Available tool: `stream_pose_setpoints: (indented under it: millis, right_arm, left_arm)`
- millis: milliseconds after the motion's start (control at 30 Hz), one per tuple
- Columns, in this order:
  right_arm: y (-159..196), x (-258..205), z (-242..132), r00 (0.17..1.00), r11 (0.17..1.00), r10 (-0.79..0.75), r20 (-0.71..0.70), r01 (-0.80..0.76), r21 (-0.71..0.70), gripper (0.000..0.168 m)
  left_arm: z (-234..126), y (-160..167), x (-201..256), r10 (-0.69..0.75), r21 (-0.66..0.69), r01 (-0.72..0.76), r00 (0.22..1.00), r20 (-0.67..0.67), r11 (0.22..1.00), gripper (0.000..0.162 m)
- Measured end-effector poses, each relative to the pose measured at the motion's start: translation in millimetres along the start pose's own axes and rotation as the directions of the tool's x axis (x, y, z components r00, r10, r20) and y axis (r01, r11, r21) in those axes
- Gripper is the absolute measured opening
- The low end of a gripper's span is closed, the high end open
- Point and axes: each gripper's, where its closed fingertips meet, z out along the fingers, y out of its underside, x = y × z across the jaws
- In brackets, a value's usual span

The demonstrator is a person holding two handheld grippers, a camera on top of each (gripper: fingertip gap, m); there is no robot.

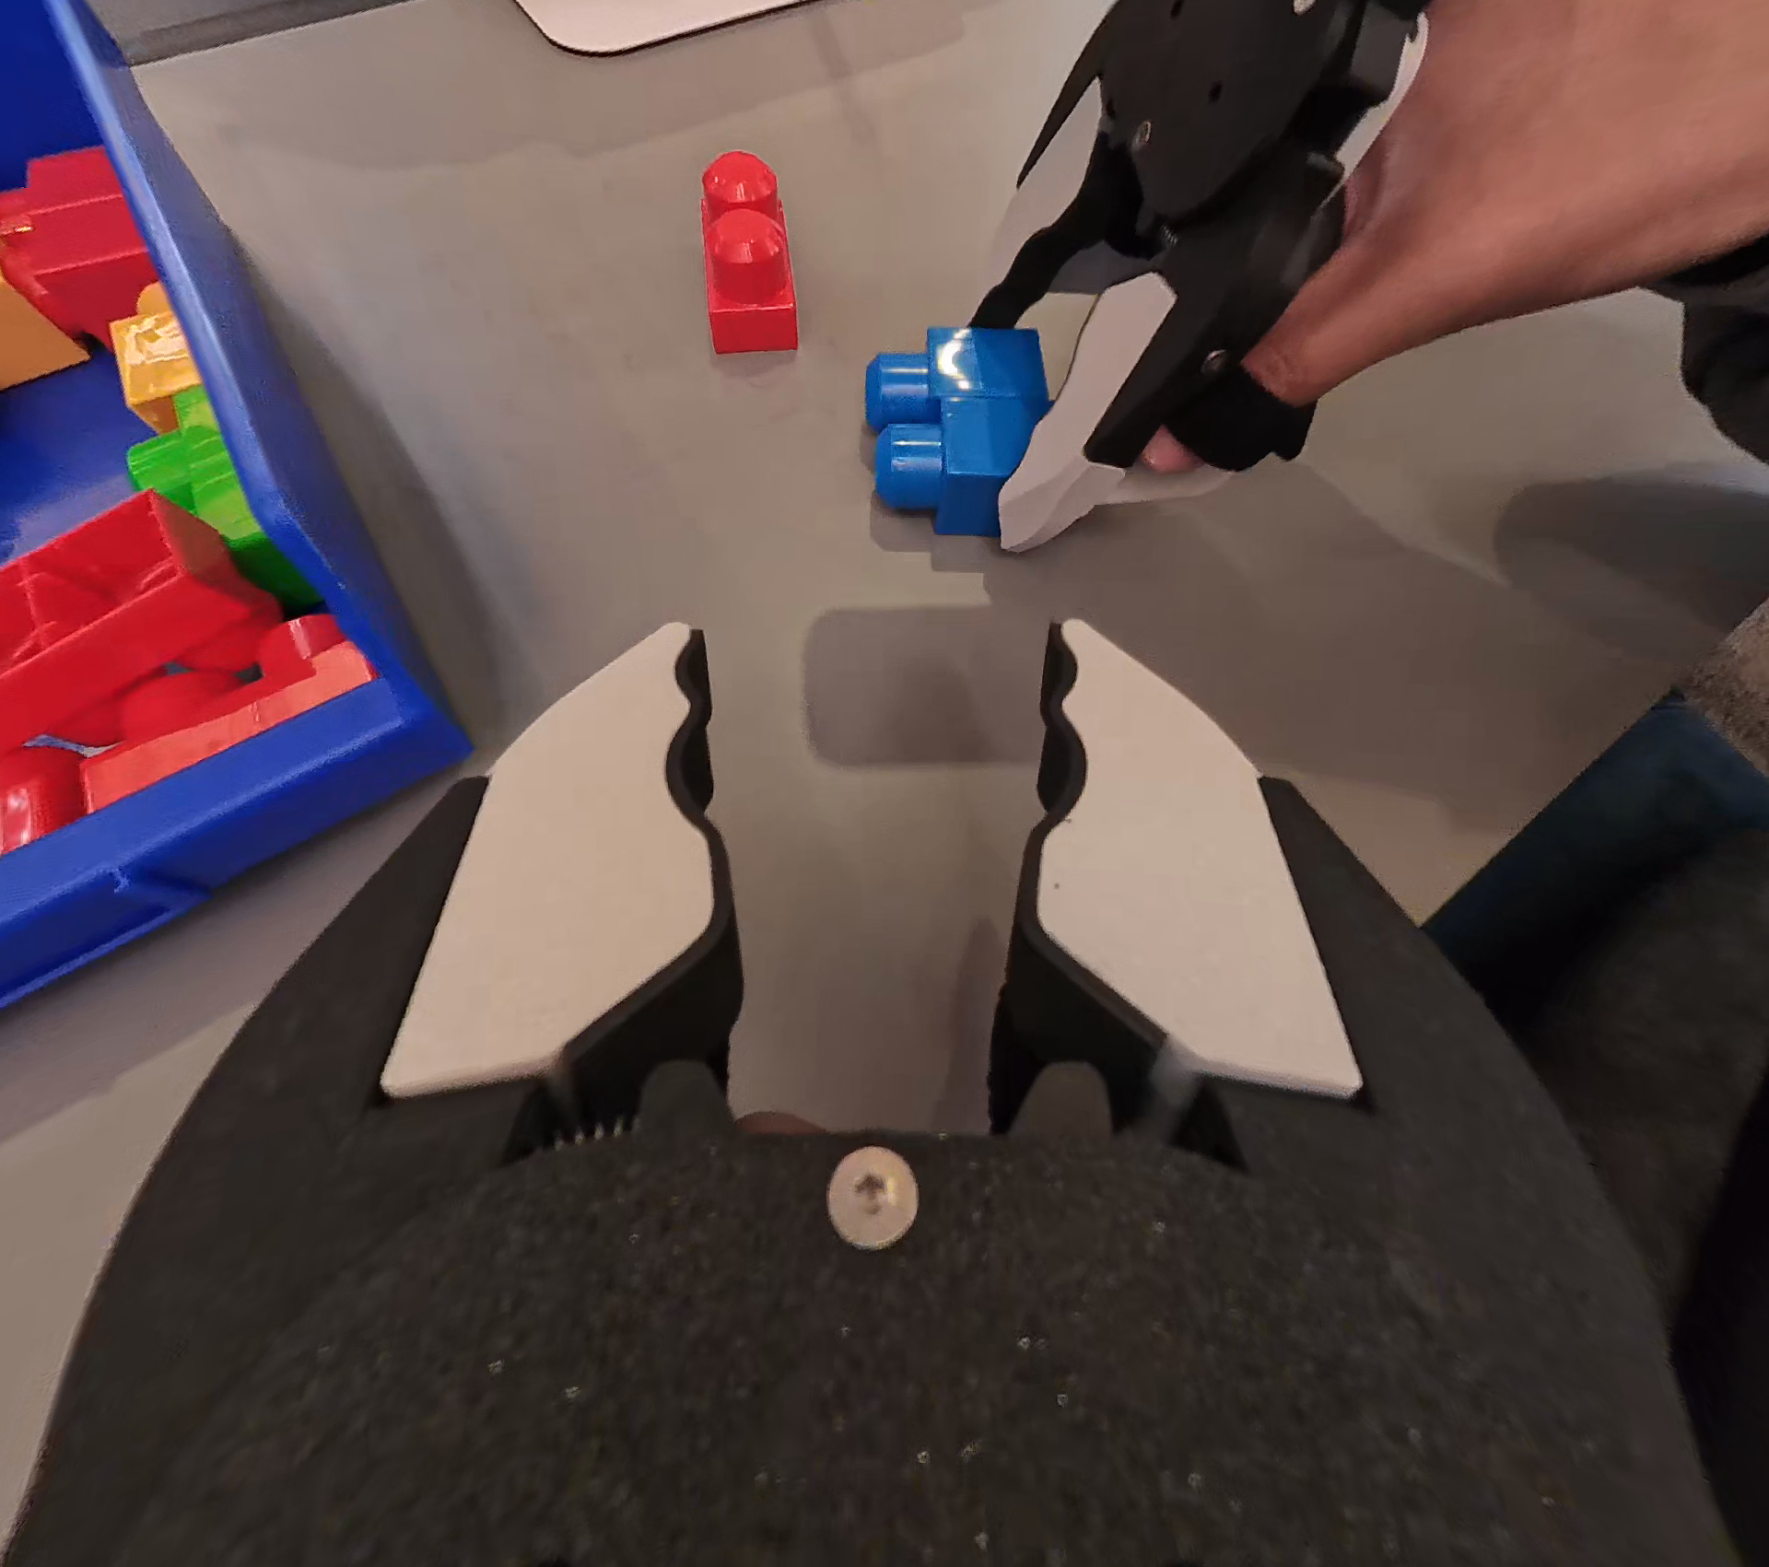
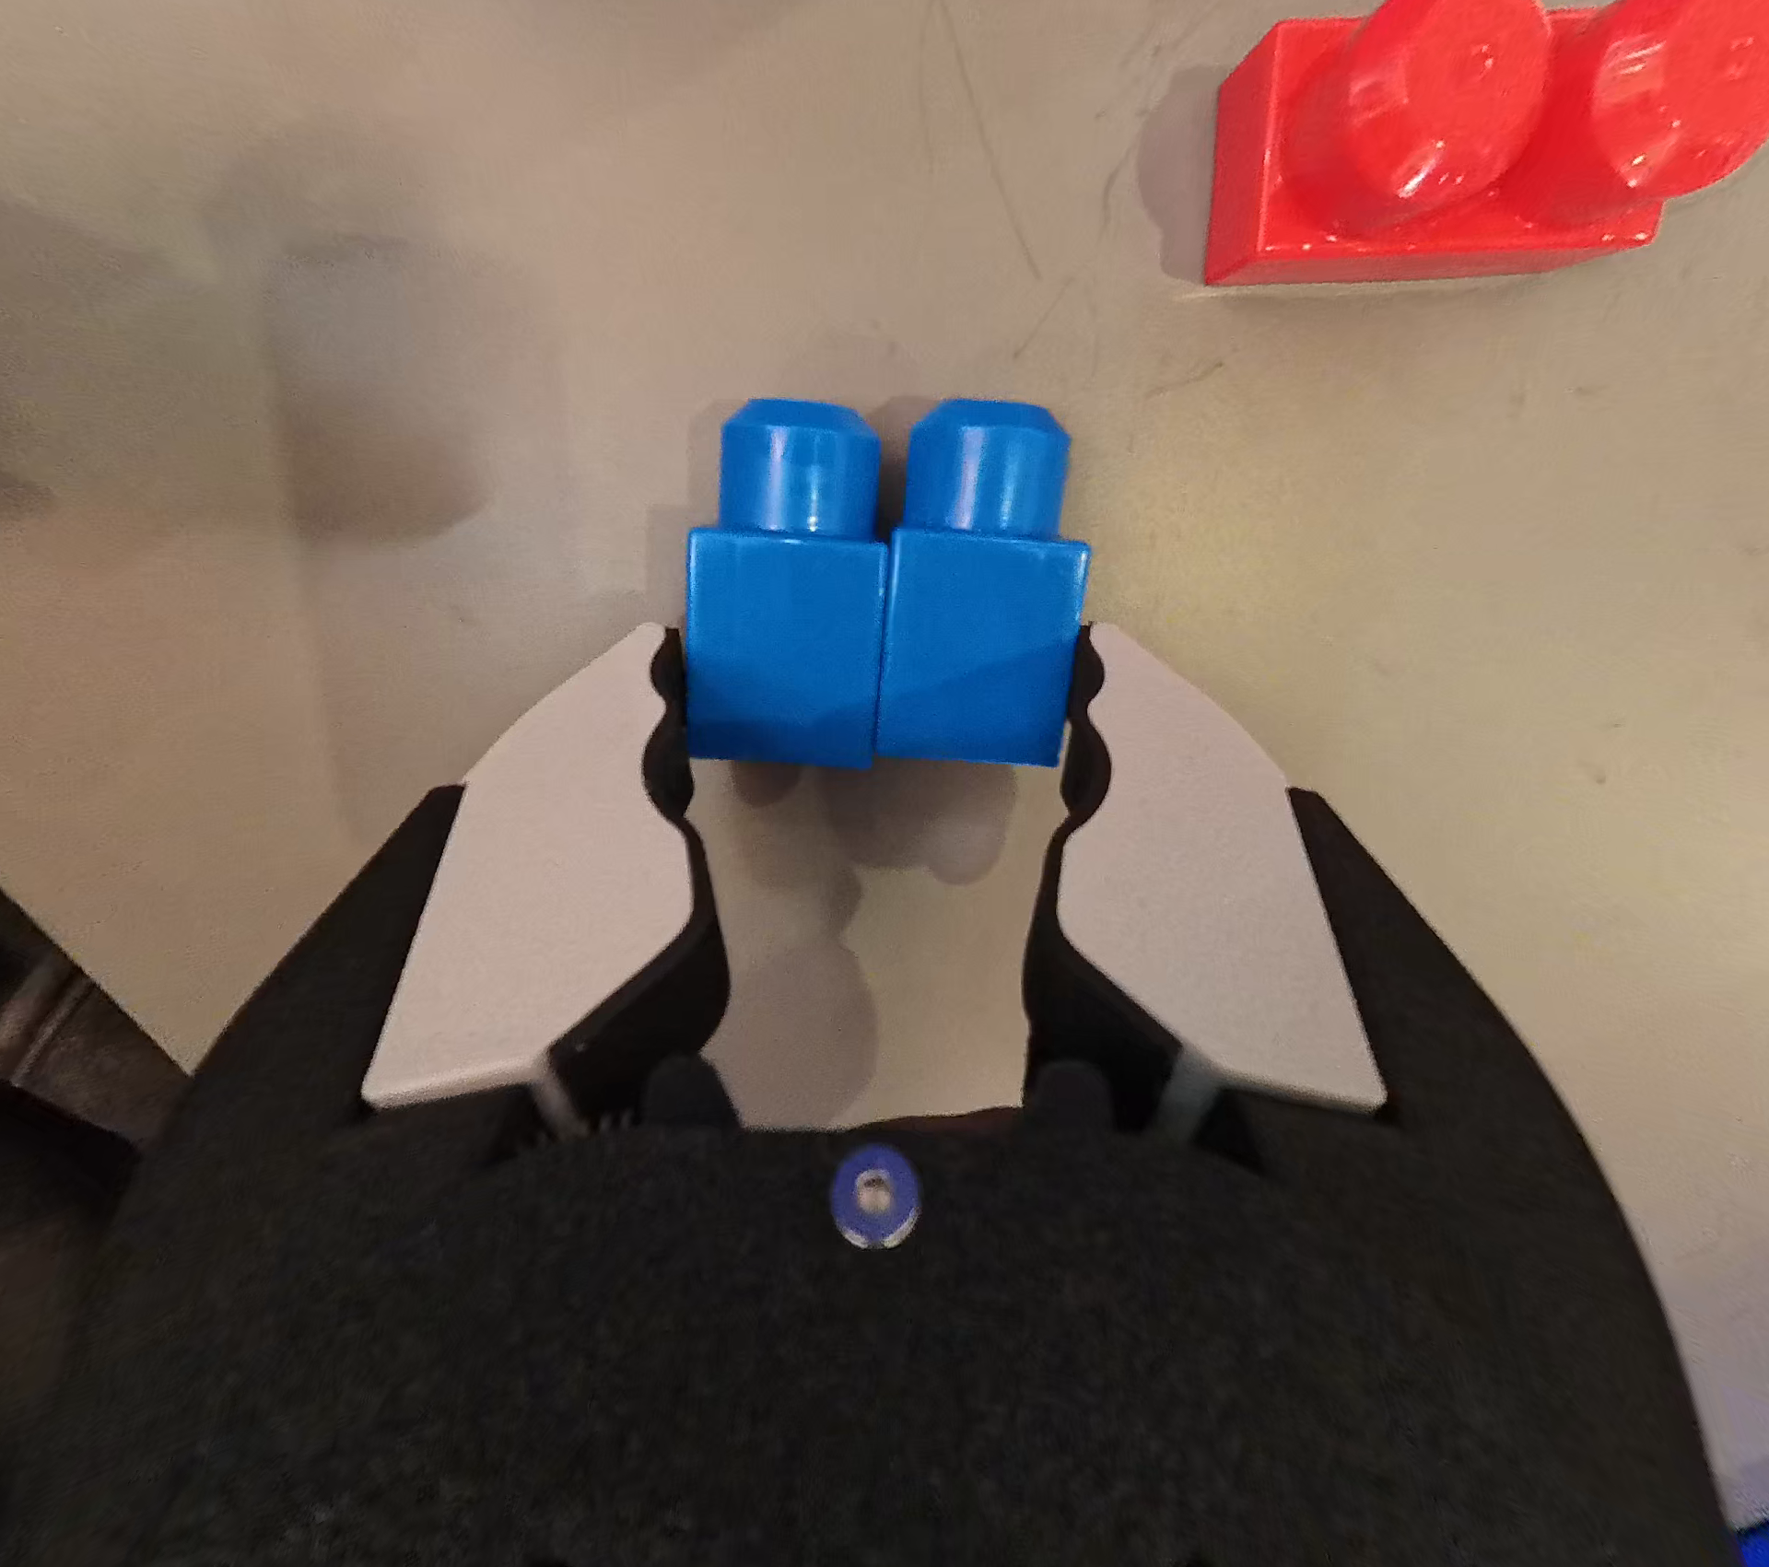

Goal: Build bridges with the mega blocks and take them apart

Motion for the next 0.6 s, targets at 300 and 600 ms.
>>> stream_pose_setpoints:
  millis: [300,600]
  right_arm:
    - [-2.1,4.0,-0.7,1.0,0.999,-0.022,-0.013,0.021,-0.04,0.082]
    - [-0.7,2.3,2.4,0.999,0.996,-0.019,0.043,0.022,-0.088,0.076]
  left_arm:
    - [5.7,1.4,7.2,0.006,-0.018,-0.006,0.999,-0.034,1.0,0.066]
    - [7.6,5.6,11.7,0.02,-0.034,-0.022,0.998,-0.055,0.999,0.066]
